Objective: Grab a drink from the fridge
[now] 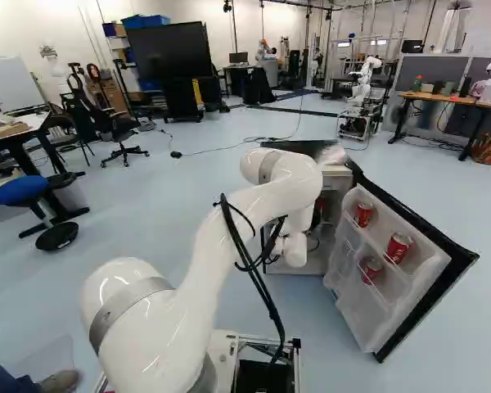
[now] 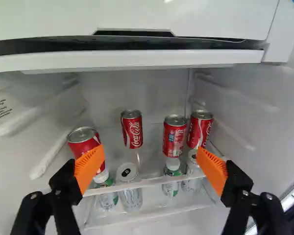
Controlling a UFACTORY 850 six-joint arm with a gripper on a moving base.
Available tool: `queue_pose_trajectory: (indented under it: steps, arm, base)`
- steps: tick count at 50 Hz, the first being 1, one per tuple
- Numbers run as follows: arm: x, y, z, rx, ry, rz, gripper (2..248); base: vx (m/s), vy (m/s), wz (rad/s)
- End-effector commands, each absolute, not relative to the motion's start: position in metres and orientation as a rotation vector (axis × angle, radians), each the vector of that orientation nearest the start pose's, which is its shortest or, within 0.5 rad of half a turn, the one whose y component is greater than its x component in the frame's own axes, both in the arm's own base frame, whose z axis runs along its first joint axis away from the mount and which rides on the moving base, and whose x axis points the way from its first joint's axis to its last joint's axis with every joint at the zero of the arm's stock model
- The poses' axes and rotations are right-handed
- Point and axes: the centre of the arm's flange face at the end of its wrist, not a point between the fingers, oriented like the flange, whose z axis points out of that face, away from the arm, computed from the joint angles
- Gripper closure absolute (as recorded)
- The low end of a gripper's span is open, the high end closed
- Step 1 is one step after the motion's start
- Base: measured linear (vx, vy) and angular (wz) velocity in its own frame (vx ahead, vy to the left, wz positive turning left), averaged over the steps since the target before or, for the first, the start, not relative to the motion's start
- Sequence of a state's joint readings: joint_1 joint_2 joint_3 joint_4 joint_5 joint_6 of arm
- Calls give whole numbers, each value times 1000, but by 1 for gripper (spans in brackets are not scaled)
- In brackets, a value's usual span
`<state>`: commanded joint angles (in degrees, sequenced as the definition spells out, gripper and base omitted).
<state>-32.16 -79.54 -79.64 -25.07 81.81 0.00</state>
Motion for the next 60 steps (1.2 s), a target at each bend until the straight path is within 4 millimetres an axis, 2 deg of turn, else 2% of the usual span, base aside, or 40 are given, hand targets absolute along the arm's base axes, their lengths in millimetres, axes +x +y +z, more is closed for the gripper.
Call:
queue_pose_trajectory:
  steps: [24, 60]
  arm:
    - [574, -312, -22, -2438, 138, -2157, 3]
    - [611, -334, -52, -2502, 144, -2151, 3]
  base:
    - [0, 0, 0]
    - [0, 0, 0]
